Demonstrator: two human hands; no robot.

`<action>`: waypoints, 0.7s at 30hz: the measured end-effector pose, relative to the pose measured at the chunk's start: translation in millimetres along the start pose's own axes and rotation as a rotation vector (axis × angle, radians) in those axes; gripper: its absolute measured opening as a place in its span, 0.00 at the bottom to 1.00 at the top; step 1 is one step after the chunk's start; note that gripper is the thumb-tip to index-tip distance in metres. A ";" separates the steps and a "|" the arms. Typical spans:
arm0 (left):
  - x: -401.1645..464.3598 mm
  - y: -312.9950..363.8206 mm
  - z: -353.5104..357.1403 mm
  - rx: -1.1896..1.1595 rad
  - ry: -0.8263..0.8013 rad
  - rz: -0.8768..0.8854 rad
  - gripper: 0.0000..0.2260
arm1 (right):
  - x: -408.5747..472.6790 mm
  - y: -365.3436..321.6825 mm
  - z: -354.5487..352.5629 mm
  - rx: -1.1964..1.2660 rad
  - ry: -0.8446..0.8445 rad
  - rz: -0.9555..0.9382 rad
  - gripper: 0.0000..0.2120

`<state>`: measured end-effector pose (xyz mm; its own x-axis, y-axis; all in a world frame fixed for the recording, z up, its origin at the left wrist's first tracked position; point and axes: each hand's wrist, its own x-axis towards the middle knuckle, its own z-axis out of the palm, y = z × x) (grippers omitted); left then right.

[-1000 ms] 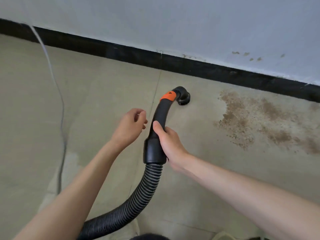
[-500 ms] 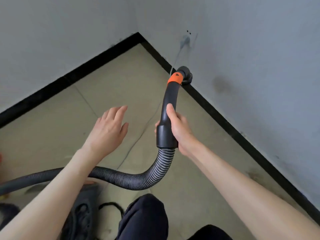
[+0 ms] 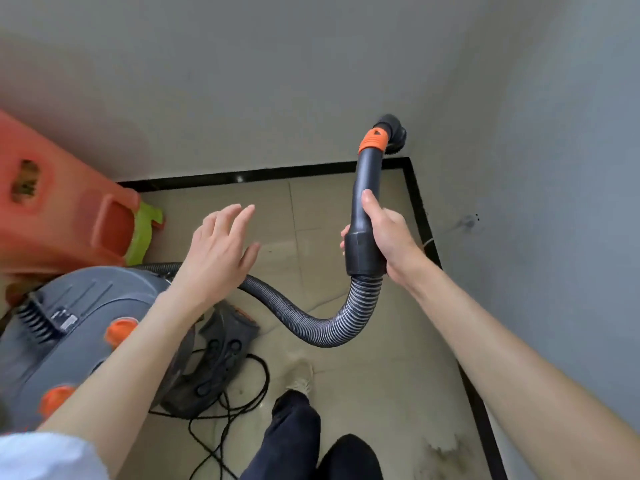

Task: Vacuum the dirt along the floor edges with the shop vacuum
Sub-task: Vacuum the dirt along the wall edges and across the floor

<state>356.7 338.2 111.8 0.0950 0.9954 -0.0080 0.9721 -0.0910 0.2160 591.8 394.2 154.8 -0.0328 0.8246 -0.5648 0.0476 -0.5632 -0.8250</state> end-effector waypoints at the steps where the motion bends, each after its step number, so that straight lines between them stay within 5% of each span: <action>1: -10.3 -7.0 -10.7 0.001 -0.007 -0.040 0.25 | -5.8 -7.2 13.8 -0.036 -0.033 -0.015 0.20; 10: -138.9 -59.2 -51.8 -0.032 0.024 -0.367 0.24 | -58.5 -20.5 105.1 -0.369 -0.285 -0.136 0.17; 21: -231.2 -148.2 -4.5 -0.108 -0.198 -0.735 0.25 | -57.3 14.2 197.7 -0.853 -0.271 -0.337 0.18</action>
<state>189.7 121.7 86.0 -0.5211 0.7742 -0.3592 0.7747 0.6057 0.1816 397.0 328.3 171.3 -0.4027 0.8355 -0.3739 0.7015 0.0193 -0.7124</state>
